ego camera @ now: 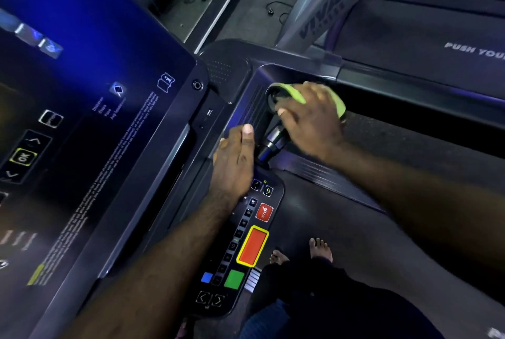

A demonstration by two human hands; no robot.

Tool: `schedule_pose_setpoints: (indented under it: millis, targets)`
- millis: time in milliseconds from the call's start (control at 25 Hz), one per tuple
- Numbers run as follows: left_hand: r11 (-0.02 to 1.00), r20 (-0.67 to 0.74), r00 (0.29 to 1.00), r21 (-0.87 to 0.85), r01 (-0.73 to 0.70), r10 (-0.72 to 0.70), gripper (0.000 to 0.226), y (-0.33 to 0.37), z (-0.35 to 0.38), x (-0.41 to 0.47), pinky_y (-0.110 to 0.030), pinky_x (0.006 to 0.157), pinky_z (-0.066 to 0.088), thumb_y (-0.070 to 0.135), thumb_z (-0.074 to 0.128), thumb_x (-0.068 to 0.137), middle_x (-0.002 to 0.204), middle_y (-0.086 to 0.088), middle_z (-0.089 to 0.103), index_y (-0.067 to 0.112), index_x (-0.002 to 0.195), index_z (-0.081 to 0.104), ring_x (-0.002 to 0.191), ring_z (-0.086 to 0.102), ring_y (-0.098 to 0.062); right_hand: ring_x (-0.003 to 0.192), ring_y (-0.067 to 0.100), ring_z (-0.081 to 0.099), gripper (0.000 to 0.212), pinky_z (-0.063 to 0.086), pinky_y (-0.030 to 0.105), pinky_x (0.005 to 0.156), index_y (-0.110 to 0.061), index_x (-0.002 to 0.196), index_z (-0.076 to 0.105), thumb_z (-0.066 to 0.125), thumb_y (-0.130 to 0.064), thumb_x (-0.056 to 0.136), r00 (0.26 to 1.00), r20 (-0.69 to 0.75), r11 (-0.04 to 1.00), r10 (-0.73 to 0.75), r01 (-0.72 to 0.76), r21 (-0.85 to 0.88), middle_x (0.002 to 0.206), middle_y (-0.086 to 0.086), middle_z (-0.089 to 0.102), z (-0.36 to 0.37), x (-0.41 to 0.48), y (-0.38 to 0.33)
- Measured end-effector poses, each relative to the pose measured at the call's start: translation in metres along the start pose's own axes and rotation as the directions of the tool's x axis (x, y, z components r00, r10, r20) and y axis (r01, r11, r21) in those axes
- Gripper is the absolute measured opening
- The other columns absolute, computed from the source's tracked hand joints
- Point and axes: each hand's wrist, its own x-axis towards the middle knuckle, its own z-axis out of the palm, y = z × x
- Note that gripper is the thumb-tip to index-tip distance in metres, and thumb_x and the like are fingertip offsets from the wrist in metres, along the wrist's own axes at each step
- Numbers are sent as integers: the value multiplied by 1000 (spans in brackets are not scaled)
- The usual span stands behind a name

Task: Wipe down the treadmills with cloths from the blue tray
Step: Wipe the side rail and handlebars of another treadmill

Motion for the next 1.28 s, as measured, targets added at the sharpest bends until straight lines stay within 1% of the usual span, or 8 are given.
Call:
schedule_pose_setpoints:
  millis: [200, 320, 480, 640, 880, 1000, 1120, 1280]
  targets:
    - [1000, -37, 999, -12, 10, -11, 43, 5, 0, 0, -48, 91, 42, 54, 23, 106, 88, 4, 55, 18, 95, 42, 92, 52, -26, 133, 33, 53, 35, 41, 47, 110, -33, 125, 71, 43, -46, 108, 885, 85, 889, -458, 457, 31, 146, 6, 59, -15, -30, -3]
    - [1000, -42, 999, -1, 1, -1, 44, 4, 3, 1, -41, 84, 35, 56, 22, 105, 82, 9, 49, 18, 91, 38, 87, 47, -23, 114, 34, 60, 34, 45, 44, 94, -32, 124, 70, 42, -45, 109, 946, 140, 945, -292, 308, -109, 126, 9, 63, -28, 27, 43]
    - [1000, -48, 999, -15, 7, -8, 55, 0, 1, 4, -41, 84, 34, 68, 17, 99, 84, 8, 47, 18, 91, 41, 89, 47, -24, 133, 35, 50, 34, 40, 50, 110, -29, 118, 74, 45, -42, 105, 999, -23, 998, 43, -42, 52, 145, 8, 58, -1, -25, -31]
    - [998, -25, 999, -60, 31, -33, 59, 3, 0, 3, -45, 88, 38, 74, 17, 97, 87, 9, 48, 19, 95, 41, 93, 48, -25, 138, 28, 48, 39, 38, 45, 112, -33, 131, 69, 39, -45, 110, 913, 123, 920, -389, 392, 6, 153, 3, 52, -12, -37, -25]
    - [987, 142, 990, 154, -41, 19, 61, -5, -4, 0, -45, 111, 34, 71, 58, 91, 109, 4, 62, 22, 127, 53, 118, 49, -20, 128, 39, 53, 32, 43, 49, 112, -26, 119, 74, 46, -35, 107, 999, 12, 999, 47, -47, 0, 139, 15, 60, -6, 5, -6]
    - [885, 214, 974, 438, -158, 69, 73, 2, -3, 1, -48, 124, 21, 72, 62, 84, 124, -1, 65, 21, 135, 53, 129, 50, -24, 140, 32, 45, 33, 33, 46, 122, -25, 128, 70, 46, -36, 109, 985, 95, 989, -143, 138, 60, 150, 10, 52, -18, -31, -11]
    - [702, 331, 942, 661, -266, 45, 75, 20, 10, 12, -48, 114, 32, 73, 61, 83, 128, -8, 65, 14, 127, 51, 125, 53, -30, 114, 35, 62, 38, 47, 46, 99, -22, 111, 74, 42, -40, 106, 878, 299, 917, -374, 399, -25, 120, 13, 67, -37, 31, 14]
    - [804, 383, 908, 587, -100, -167, 70, 40, 38, 54, -40, 93, 47, 58, 74, 84, 130, -15, 64, 7, 128, 52, 121, 61, -36, 102, 36, 66, 53, 49, 42, 83, -24, 100, 75, 30, -51, 100, 819, 497, 911, -288, 395, -123, 107, 10, 71, -19, 79, 10]
